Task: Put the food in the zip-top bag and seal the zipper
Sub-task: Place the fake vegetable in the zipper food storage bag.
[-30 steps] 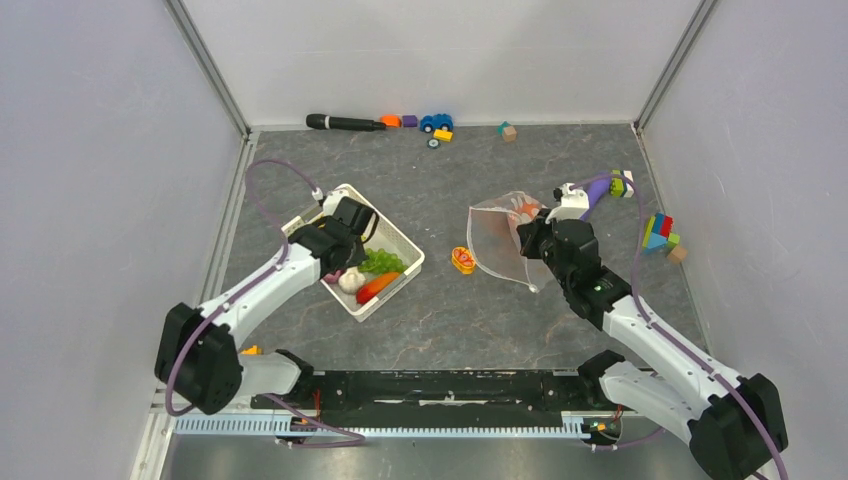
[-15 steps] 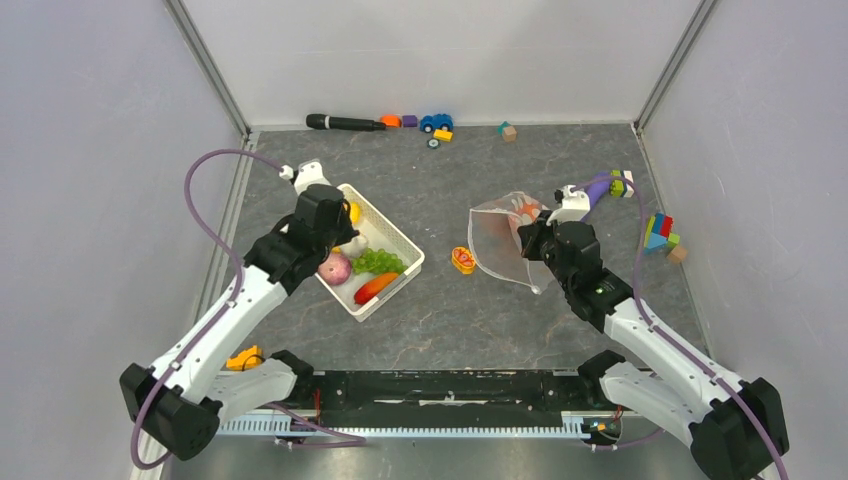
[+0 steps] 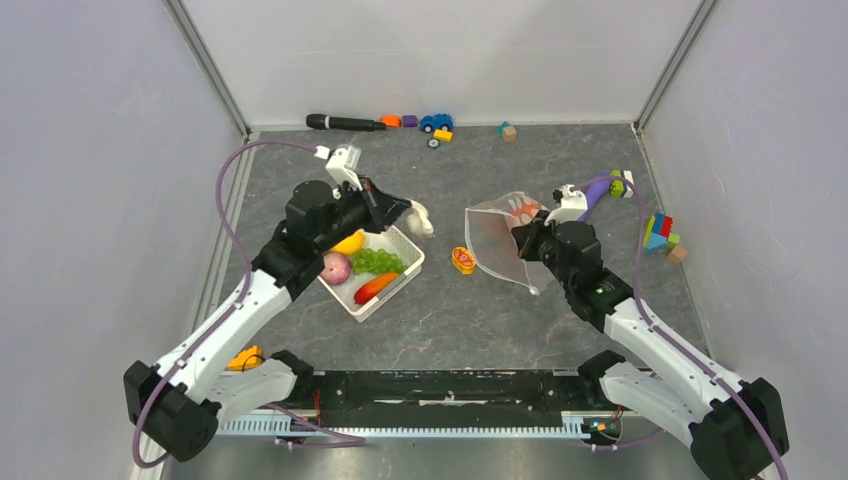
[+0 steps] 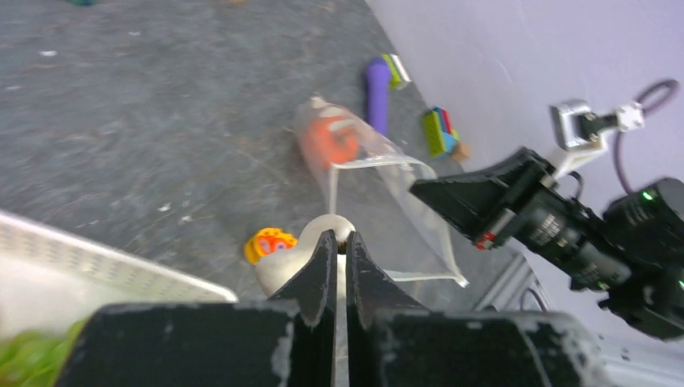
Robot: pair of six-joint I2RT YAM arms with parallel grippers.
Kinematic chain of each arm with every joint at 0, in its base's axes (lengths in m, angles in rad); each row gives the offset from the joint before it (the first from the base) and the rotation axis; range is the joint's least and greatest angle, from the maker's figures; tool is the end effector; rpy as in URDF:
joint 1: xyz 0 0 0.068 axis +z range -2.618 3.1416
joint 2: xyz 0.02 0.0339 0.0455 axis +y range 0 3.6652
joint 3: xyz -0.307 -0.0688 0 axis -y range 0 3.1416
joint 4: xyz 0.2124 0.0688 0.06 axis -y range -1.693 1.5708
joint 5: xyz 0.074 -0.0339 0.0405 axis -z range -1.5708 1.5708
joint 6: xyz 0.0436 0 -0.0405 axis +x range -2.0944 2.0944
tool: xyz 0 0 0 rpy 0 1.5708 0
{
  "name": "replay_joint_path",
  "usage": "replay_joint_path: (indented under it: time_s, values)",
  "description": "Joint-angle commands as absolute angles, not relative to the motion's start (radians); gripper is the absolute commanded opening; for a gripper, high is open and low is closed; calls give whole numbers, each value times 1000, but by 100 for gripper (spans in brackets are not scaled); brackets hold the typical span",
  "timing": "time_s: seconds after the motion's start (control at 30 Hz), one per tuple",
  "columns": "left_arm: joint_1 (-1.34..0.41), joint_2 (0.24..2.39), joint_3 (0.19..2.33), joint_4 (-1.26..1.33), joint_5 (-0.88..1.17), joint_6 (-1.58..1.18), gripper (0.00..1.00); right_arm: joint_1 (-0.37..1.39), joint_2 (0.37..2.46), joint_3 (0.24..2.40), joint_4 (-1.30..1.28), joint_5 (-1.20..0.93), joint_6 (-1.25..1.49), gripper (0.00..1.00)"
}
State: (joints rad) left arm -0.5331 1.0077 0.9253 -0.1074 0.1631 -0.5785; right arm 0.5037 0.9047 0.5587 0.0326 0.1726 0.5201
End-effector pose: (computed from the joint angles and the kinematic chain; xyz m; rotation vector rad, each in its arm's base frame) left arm 0.1580 -0.1015 0.3933 0.0830 1.8556 -0.9365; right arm 0.1452 0.0715 0.3032 0.1359 1.9104 0.5366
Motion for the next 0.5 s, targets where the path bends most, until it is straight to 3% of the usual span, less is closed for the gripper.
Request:
replay_joint_path:
  time_s: [0.0,0.47]
  values:
    - [-567,1065,923,130,364,-583,2,502,912,574,73,144,571,0]
    - [-702,1238,963,332,412,-536,2,502,991,736,-60,190,652,0]
